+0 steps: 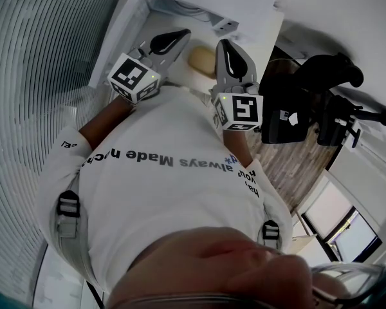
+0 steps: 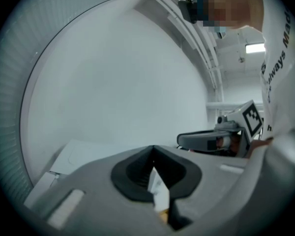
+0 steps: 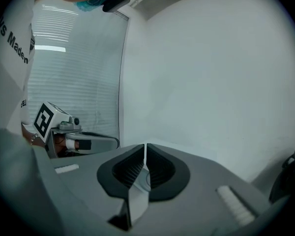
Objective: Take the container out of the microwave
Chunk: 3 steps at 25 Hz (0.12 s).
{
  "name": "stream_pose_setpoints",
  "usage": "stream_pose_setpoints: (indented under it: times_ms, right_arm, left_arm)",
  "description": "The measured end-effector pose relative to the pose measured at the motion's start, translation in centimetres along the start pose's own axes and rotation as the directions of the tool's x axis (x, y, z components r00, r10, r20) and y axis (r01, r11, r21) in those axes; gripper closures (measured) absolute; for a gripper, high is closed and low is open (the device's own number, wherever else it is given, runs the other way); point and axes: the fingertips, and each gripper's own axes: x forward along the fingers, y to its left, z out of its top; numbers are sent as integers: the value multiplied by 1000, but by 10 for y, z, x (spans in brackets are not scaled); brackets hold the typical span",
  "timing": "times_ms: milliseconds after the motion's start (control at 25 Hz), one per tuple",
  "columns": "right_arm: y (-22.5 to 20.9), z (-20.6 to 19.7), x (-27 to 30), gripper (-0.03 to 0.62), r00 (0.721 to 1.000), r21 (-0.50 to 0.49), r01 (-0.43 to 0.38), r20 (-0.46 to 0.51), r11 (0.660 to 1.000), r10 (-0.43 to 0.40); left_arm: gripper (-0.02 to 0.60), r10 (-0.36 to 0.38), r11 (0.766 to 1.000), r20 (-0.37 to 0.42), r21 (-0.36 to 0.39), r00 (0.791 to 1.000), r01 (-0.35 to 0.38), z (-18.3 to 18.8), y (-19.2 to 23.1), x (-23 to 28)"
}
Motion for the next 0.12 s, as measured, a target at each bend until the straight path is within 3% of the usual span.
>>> stream_pose_setpoints:
  times_ms: [120]
  right_arm:
    - [0, 1, 0, 579, 1000, 1, 1, 1, 1000, -1]
  left_arm:
    - [578, -2, 1000, 2, 1, 1000, 2, 2, -1, 0]
